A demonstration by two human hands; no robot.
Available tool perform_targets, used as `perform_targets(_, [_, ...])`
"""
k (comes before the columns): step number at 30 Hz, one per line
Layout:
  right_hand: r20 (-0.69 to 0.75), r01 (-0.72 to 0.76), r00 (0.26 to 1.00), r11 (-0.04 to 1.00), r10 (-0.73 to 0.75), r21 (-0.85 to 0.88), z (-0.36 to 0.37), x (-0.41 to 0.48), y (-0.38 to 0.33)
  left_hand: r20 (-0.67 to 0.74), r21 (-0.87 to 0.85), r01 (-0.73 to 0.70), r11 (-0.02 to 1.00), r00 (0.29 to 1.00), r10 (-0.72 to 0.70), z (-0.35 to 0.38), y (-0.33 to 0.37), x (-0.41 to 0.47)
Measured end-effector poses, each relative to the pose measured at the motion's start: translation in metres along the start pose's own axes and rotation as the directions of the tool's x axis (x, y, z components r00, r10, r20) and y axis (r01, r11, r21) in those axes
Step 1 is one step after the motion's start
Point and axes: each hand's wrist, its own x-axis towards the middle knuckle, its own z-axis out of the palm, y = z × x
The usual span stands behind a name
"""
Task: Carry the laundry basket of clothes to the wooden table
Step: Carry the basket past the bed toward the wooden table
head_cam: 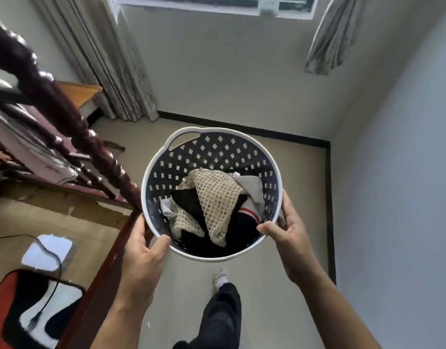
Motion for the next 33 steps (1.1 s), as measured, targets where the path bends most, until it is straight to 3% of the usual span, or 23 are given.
perform_targets(5, [0.004, 0.008, 1.000, 1.000, -0.007, -0.015, 0.015, 0.123, -0.039, -0.013, -0.061, 0.025, 0.998, 1.000, -0.026, 0.030, 0.027, 0.125])
perform_targets(13, [-0.097, 0.047, 0.994, 0.997, -0.041, 0.062, 0.014, 0.289, -0.092, 0.079, 0.050, -0.057, 0.997, 0.996, 0.053, 0.101, 0.090, 0.298])
perform_targets(16, [-0.076, 0.043, 0.996, 0.996, -0.038, 0.072, 0.016, 0.360, -0.104, 0.048, 0.062, -0.066, 0.996, 0.997, 0.064, 0.124, 0.098, 0.365])
perform_targets(25, [0.201, -0.014, 0.979, 0.999, 0.021, -0.036, 0.085, 0.600, -0.161, -0.245, -0.009, -0.007, 1.000, 0.970, 0.004, 0.137, 0.133, 0.539])
perform_targets(33, [0.600, 0.014, 0.794, 0.984, 0.099, -0.180, 0.248, 0.742, -0.189, -0.633, -0.140, -0.021, 0.990, 0.771, -0.073, 0.062, 0.143, 0.616])
